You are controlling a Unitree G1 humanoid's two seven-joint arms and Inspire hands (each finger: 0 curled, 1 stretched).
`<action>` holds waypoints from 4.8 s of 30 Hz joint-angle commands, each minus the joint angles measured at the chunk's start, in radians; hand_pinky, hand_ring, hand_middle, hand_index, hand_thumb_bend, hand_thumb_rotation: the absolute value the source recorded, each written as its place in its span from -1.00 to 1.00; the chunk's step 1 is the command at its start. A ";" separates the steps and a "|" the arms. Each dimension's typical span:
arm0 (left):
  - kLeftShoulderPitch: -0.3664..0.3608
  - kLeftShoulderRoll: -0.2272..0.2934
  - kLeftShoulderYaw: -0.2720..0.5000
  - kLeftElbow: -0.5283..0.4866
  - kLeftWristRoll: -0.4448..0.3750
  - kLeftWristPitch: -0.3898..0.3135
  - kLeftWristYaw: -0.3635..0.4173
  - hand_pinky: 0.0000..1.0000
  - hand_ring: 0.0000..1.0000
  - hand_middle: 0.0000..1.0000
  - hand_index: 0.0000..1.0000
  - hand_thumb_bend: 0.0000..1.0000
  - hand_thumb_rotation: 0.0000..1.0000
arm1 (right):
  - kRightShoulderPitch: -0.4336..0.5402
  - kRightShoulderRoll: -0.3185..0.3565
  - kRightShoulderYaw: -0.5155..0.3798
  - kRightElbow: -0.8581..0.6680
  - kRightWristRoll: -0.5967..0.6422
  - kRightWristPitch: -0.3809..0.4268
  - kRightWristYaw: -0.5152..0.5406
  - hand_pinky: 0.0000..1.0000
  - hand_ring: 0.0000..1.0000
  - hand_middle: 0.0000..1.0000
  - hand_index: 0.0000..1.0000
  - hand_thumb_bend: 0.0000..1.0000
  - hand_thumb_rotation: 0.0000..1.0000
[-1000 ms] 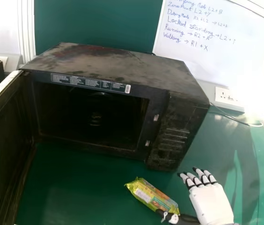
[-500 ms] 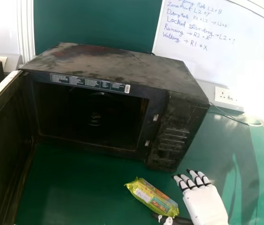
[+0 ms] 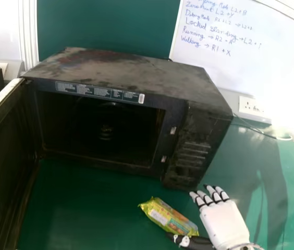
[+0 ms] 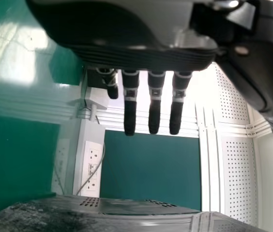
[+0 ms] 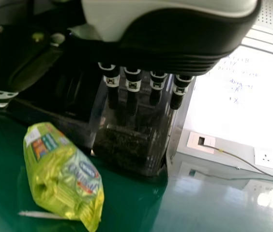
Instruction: Put biscuit inside oven
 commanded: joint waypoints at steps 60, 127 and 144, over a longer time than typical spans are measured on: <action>0.068 -0.023 0.001 -0.075 0.005 -0.014 -0.013 0.30 0.48 0.64 0.59 0.88 -0.51 | -0.135 -0.090 0.236 0.241 -0.079 0.067 -0.096 1.00 0.88 0.87 0.89 1.00 1.00; 0.094 -0.058 -0.047 -0.172 0.244 -0.074 0.223 0.33 0.49 0.65 0.60 0.85 -0.49 | -0.084 -0.186 0.194 0.200 -0.025 0.053 -0.096 -0.08 0.02 0.11 0.11 0.76 -1.00; 0.113 -0.066 -0.061 -0.216 0.250 -0.077 0.224 0.34 0.53 0.66 0.61 0.87 -0.41 | -0.142 -0.246 0.235 0.207 -0.121 0.049 -0.010 -0.08 0.08 0.19 0.15 0.85 -1.00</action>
